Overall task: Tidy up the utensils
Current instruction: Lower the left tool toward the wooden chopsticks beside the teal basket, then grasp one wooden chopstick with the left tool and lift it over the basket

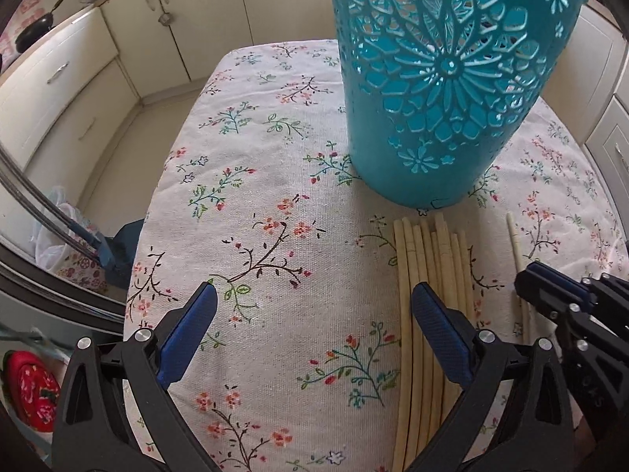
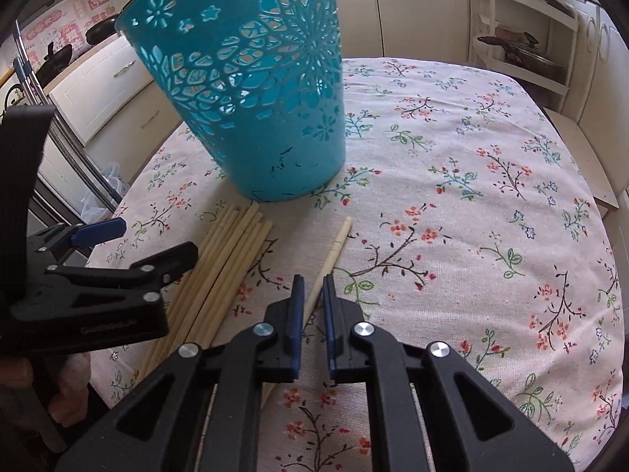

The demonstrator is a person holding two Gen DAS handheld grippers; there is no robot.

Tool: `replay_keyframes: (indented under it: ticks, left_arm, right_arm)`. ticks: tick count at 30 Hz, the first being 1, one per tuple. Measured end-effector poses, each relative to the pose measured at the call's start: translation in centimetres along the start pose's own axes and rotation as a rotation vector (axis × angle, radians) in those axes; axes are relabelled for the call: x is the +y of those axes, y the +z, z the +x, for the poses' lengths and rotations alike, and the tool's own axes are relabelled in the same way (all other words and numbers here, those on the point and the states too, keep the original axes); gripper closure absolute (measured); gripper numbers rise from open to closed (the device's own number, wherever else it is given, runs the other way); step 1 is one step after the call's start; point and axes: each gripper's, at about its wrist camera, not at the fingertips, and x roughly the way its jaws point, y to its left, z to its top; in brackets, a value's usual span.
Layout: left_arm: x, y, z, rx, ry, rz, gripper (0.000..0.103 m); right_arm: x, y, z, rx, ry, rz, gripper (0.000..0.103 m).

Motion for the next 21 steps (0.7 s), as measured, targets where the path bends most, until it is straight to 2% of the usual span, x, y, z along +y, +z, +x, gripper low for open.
replay_keyframes:
  ticks: [6,9,12,16,18,21]
  left_arm:
    - [0.1,0.4,0.7,0.005,0.041,0.012,0.01]
    - [0.3,0.4,0.7,0.002,0.033,0.004,0.011]
    - [0.0,0.6,0.7,-0.009,0.022,0.016,0.018]
    - [-0.1,0.7,0.5,-0.016,-0.062,0.016,0.042]
    - [-0.3,0.8,0.4,-0.022,-0.069,0.031,0.05]
    - [-0.7,0.7,0.2,-0.038,-0.088,0.049,0.069]
  right_arm:
    - [-0.6,0.3,0.0,-0.006,-0.014,0.009,0.093]
    - [-0.7,0.6,0.1,-0.009,-0.025,0.019,0.093]
    - [-0.4,0.8,0.2,-0.005,-0.027,-0.017,0.093]
    - [-0.5,1.1,0.1,0.027,-0.026,-0.076,0.093]
    - [-1.5,1.4,0.0,0.033,-0.051,-0.051,0.093]
    - [-1.9,1.7,0.2,0.04,-0.045,-0.02,0.093]
